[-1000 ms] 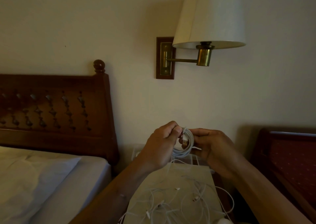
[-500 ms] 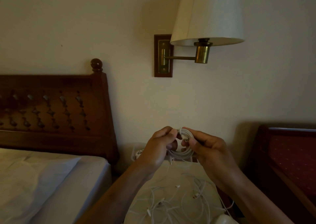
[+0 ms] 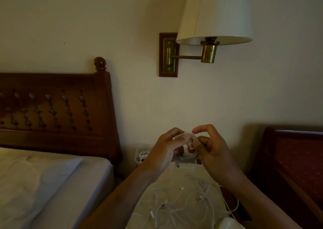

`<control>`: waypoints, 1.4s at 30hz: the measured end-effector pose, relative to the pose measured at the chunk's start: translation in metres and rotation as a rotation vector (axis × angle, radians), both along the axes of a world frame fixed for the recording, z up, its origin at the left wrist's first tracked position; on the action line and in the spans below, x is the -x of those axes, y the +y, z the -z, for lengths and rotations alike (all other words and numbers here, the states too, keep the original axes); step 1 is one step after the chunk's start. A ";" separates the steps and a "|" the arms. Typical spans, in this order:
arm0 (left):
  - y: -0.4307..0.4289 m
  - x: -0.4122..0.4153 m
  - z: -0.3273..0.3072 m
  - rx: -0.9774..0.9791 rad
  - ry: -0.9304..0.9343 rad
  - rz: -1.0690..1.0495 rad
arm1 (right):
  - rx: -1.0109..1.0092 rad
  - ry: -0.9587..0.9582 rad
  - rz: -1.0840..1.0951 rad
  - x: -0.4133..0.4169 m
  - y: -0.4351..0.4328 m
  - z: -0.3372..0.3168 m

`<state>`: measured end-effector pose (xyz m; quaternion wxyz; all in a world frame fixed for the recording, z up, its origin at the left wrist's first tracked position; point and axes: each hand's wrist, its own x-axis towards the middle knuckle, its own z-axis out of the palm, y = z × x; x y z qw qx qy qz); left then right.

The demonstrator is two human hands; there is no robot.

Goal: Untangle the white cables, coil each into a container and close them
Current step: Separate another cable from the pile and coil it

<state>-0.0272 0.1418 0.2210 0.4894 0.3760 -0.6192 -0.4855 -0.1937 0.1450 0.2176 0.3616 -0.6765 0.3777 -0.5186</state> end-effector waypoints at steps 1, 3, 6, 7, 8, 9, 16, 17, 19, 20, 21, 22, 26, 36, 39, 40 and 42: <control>-0.001 0.000 0.001 -0.002 0.010 -0.002 | 0.002 0.010 -0.009 0.000 0.000 -0.001; -0.001 0.000 0.001 -0.012 0.024 -0.003 | -0.015 -0.006 -0.061 0.003 0.000 -0.001; -0.001 0.000 0.003 -0.074 0.041 -0.018 | 0.014 0.034 -0.139 0.008 -0.003 0.000; 0.000 0.000 0.004 -0.101 0.045 -0.031 | 0.080 0.103 -0.105 0.009 -0.005 0.003; 0.000 0.001 0.005 -0.124 0.048 -0.052 | 0.189 0.194 -0.027 0.010 -0.007 0.007; 0.000 0.002 0.006 -0.141 0.049 -0.076 | 0.326 0.298 0.077 0.011 -0.008 0.012; 0.001 0.009 0.009 -0.152 0.016 -0.136 | 0.759 0.488 0.316 0.011 -0.011 0.035; 0.001 0.010 0.009 -0.144 0.012 -0.133 | 0.791 0.492 0.343 0.012 -0.011 0.037; 0.000 0.012 0.010 -0.128 -0.005 -0.125 | 0.878 0.513 0.413 0.013 -0.010 0.039; 0.001 0.013 0.010 -0.120 -0.014 -0.128 | 0.925 0.517 0.453 0.012 -0.009 0.039; 0.002 0.014 0.010 -0.109 -0.014 -0.137 | 0.967 0.508 0.498 0.011 -0.008 0.037; 0.002 0.016 0.011 -0.097 0.001 -0.152 | 0.984 0.468 0.542 0.008 -0.006 0.036; 0.005 0.023 0.012 -0.075 0.156 -0.229 | 0.762 0.075 0.592 -0.007 0.003 0.031; 0.015 0.021 0.015 -0.172 0.179 -0.203 | 0.393 -0.113 0.445 -0.021 -0.002 0.030; 0.015 -0.001 0.008 -0.219 0.097 -0.097 | 0.383 -0.040 0.293 -0.011 -0.006 0.022; 0.015 -0.010 0.004 -0.238 0.093 -0.034 | 0.396 -0.007 0.249 -0.007 -0.007 0.019; 0.012 -0.025 -0.005 -0.260 0.069 0.087 | 0.416 0.067 0.168 -0.002 -0.008 0.014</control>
